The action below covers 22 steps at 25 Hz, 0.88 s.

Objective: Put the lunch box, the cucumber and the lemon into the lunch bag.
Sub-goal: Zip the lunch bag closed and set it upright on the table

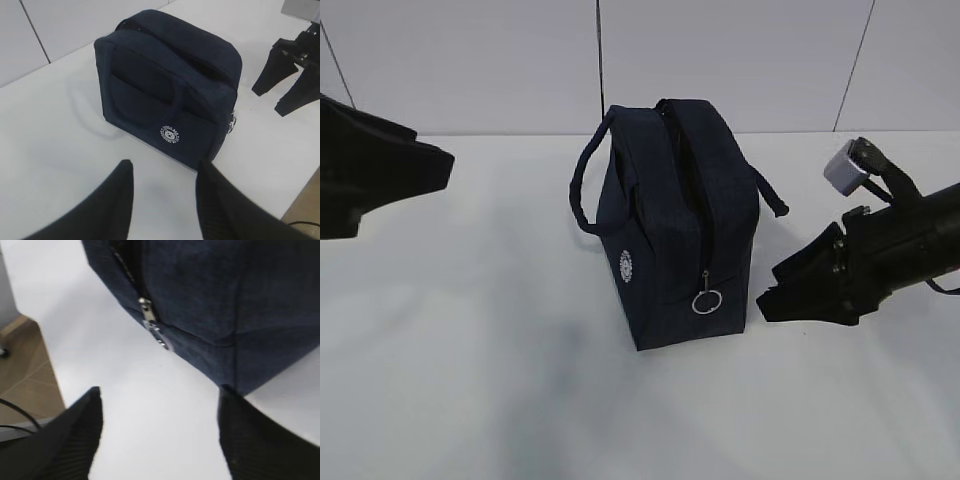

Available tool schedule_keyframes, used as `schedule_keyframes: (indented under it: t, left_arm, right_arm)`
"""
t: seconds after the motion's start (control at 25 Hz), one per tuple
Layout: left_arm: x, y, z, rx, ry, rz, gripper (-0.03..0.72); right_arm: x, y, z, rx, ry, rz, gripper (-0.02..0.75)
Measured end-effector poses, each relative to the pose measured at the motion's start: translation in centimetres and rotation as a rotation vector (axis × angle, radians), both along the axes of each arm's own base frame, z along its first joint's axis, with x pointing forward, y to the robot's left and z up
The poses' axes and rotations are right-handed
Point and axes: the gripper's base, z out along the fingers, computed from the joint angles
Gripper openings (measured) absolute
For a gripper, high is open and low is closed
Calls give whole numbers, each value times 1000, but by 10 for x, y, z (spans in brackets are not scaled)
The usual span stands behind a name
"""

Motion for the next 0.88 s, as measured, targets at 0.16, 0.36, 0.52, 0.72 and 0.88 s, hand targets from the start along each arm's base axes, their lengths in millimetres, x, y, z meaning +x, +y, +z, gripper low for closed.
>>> schedule_keyframes:
  t: [0.16, 0.36, 0.52, 0.72, 0.88]
  left_arm:
    - [5, -3, -4, 5, 6, 5, 299]
    - [8, -4, 0, -25, -39, 19, 299]
    - [9, -4, 1, -28, -52, 21, 299]
    - [9, -4, 1, -13, -66, 18, 298]
    - [10, -3, 1, -4, -73, 15, 298]
  right_arm:
    - [3, 1, 2, 11, -65, 3, 610]
    - [4, 3, -4, 15, -97, 52, 589]
    - [5, 7, -18, 82, -49, 86, 587]
    - [5, 14, -24, 154, -38, 124, 585]
    - [3, 24, -33, 164, -41, 174, 579]
